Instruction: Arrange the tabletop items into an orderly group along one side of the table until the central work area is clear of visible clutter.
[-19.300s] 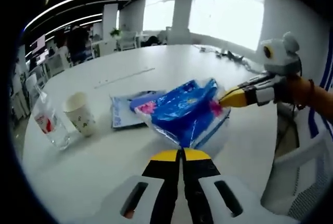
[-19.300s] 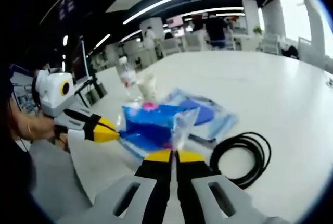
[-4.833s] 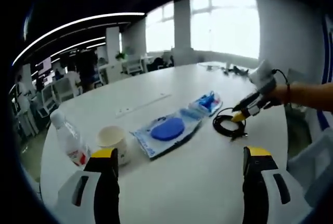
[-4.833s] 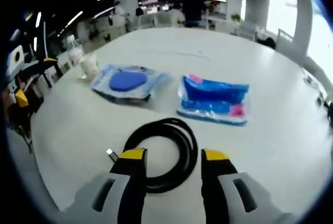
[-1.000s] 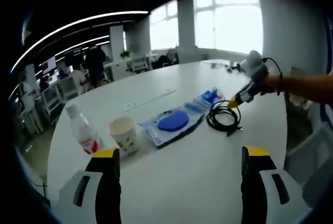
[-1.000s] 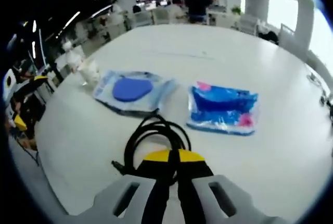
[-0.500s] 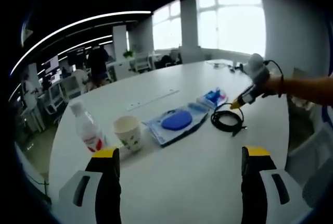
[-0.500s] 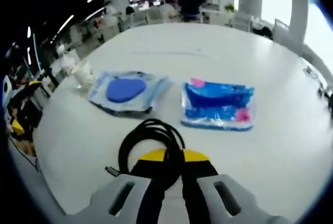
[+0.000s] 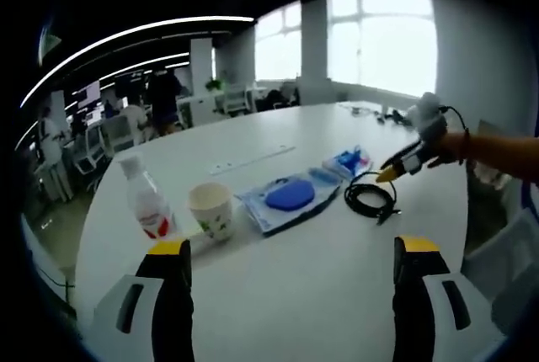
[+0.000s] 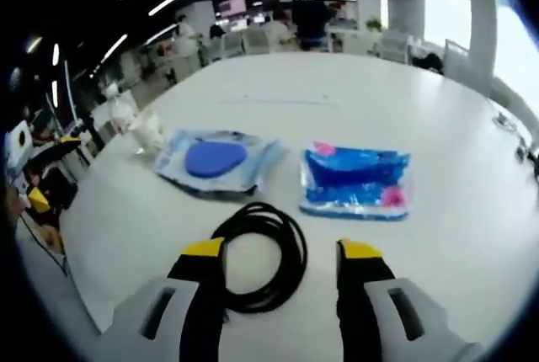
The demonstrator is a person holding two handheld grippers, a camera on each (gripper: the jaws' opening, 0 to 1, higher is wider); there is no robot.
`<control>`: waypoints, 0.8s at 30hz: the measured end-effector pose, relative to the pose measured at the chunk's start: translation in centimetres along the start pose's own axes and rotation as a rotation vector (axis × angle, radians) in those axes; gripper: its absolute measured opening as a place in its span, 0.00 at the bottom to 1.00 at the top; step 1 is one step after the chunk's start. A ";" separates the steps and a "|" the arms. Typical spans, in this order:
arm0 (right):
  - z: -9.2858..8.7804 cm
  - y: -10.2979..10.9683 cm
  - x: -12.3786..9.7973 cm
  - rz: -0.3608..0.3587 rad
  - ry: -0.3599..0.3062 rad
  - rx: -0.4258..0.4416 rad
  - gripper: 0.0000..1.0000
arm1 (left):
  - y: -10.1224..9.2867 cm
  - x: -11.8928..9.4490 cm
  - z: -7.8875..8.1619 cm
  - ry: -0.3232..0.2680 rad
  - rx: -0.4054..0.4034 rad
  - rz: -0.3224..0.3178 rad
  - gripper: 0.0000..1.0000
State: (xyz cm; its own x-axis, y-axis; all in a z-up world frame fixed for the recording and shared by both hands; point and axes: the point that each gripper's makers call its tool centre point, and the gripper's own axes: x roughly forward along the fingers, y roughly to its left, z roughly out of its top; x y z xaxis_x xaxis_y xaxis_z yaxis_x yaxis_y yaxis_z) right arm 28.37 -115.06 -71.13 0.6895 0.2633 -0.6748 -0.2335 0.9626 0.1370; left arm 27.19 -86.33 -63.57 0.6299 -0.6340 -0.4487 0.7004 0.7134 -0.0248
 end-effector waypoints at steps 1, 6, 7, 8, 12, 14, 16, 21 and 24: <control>0.1 0.3 -0.1 0.008 -0.003 -0.005 0.59 | 0.1 -0.1 -0.1 0.005 -0.002 0.002 1.00; 0.3 2.1 -1.0 0.053 -0.025 -0.053 0.77 | 0.7 -0.6 -0.7 0.025 -0.012 0.014 1.00; 0.5 2.5 -1.2 0.062 -0.037 -0.064 0.78 | 0.8 -0.7 -0.8 0.024 -0.015 0.014 1.00; 0.5 2.7 -1.4 0.063 -0.040 -0.068 0.79 | 0.9 -0.8 -0.9 0.026 -0.019 0.014 1.00; 1.0 3.5 -2.5 0.083 -0.074 -0.078 0.87 | 1.4 -1.5 -1.1 0.037 -0.019 0.026 1.00; 1.2 3.9 -3.1 0.090 -0.084 -0.083 0.90 | 1.5 -1.8 -1.2 0.041 -0.019 0.029 1.00; 1.2 4.3 -3.8 0.097 -0.082 -0.088 0.92 | 1.7 -2.2 -1.3 0.052 -0.015 0.037 1.00; 1.4 5.2 -5.6 0.104 -0.094 -0.114 0.96 | 2.2 -3.1 -1.6 0.059 -0.021 0.046 1.00; 1.8 5.8 -6.8 0.112 -0.104 -0.104 0.99 | 2.4 -3.6 -1.8 0.061 -0.030 0.054 1.00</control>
State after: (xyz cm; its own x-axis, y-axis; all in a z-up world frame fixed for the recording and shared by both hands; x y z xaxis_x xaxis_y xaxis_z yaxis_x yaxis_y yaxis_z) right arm 23.54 -111.18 -64.45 0.7209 0.3791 -0.5802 -0.3793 0.9164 0.1276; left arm 25.98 -81.81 -63.60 0.6443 -0.5758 -0.5033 0.6549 0.7553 -0.0257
